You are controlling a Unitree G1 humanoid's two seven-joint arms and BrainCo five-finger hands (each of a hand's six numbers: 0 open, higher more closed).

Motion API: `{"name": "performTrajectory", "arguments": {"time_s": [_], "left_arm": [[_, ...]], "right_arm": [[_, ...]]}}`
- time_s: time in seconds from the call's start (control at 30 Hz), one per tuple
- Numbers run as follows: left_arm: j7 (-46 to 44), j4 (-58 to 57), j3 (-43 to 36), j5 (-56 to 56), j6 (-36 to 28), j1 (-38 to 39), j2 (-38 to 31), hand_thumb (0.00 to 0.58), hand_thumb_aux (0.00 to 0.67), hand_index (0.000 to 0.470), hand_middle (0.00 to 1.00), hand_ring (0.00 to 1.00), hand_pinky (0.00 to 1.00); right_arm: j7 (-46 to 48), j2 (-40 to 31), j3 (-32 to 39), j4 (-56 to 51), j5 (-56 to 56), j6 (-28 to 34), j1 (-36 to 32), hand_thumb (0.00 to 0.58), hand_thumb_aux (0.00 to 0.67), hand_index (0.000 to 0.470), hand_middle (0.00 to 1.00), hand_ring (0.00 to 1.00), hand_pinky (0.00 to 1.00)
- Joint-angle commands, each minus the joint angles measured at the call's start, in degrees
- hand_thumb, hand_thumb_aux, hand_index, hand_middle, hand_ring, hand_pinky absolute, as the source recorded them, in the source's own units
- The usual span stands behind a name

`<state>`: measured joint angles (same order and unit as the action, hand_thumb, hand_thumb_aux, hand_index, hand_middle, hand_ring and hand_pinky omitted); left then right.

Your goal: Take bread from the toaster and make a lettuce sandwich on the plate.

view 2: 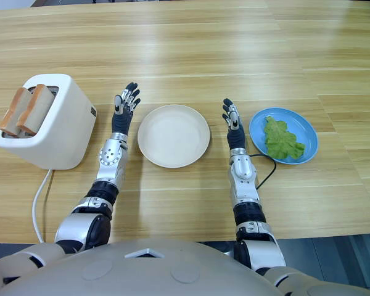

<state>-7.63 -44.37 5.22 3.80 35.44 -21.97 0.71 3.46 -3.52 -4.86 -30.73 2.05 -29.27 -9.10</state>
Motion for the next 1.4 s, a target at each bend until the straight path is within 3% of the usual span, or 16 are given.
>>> {"name": "performTrajectory", "arguments": {"time_s": [0.03, 0.53, 0.57, 0.7, 0.83, 0.93, 1.03, 1.13, 1.2, 1.4], "left_arm": [[0.08, 0.37, -0.22, -0.04, -0.65, 0.73, 0.01, 0.0, 0.0, 0.0, 0.0, 0.0, 0.0], [0.31, 4.41, -1.52, -1.73, -1.26, 1.76, -0.44, 0.0, 0.0, 0.0, 0.0, 0.0, 0.0], [0.17, 7.68, -2.03, -2.02, -2.08, 2.54, -0.47, 0.0, 0.0, 0.0, 0.0, 0.0, 0.0], [-2.77, 41.43, -4.95, 1.9, -16.3, 9.45, -2.64, 0.0, 0.0, 0.0, 0.0, 0.0, 0.0], [-3.97, 70.01, 1.38, 14.59, -35.75, 10.38, -13.28, 0.0, 0.0, 0.0, 0.0, 0.0, 0.0], [-3.87, 76.07, 5.8, 19.82, -42.37, 9.97, -18.75, 0.0, 0.0, 0.0, 0.0, 0.0, 0.0], [-5.69, 81.2, 17.67, 23.68, -48.07, 10.22, -30.1, 0.0, 0.0, 0.0, 0.0, 0.0, 0.0], [-9.57, 80.59, 25.76, 20.82, -49.8, 13.23, -39.95, 0.0, 0.0, 0.0, 0.0, 0.0, 0.0], [-12.57, 76.41, 28.35, 11.14, -47.37, 18.85, -46.83, 0.0, 0.0, 0.0, 0.0, 0.0, 0.0], [-9.43, 59.83, 26.91, -18.69, -38.69, 31.88, -59.97, 0.0, 0.0, 0.0, 0.0, 0.0, 0.0]], "right_arm": [[0.03, -0.33, 0.08, -0.91, -0.48, 0.63, 0.6, 0.0, 0.0, 0.0, 0.0, 0.0, 0.0], [-0.49, -0.37, 0.51, -1.2, -0.9, 0.81, 0.65, 0.0, 0.0, 0.0, 0.0, 0.0, 0.0], [-0.51, -0.37, 0.57, -1.27, -0.93, 0.83, 0.65, 0.0, 0.0, 0.0, 0.0, 0.0, 0.0], [-0.35, -0.27, 1.11, -2.01, -1.22, 1.0, 0.57, 0.0, 0.0, 0.0, 0.0, 0.0, 0.0], [-0.63, 0.08, 1.16, -3.24, -1.46, 0.76, 0.67, 0.0, 0.0, 0.0, 0.0, 0.0, 0.0], [-1.07, 0.47, 1.28, -3.74, -1.73, 0.58, 0.62, 0.0, 0.0, 0.0, 0.0, 0.0, 0.0], [-1.31, 0.85, 1.53, -4.49, -1.93, 0.43, 0.13, 0.0, 0.0, 0.0, 0.0, 0.0, 0.0], [-1.7, 1.02, 1.66, -4.28, -2.06, 0.39, 0.33, 0.0, 0.0, 0.0, 0.0, 0.0, 0.0], [-1.89, 1.02, 1.74, -4.0, -2.07, 0.35, 0.72, 0.0, 0.0, 0.0, 0.0, 0.0, 0.0], [-2.68, 1.19, 1.73, -2.67, -2.17, 0.46, 2.21, 0.0, 0.0, 0.0, 0.0, 0.0, 0.0]]}}
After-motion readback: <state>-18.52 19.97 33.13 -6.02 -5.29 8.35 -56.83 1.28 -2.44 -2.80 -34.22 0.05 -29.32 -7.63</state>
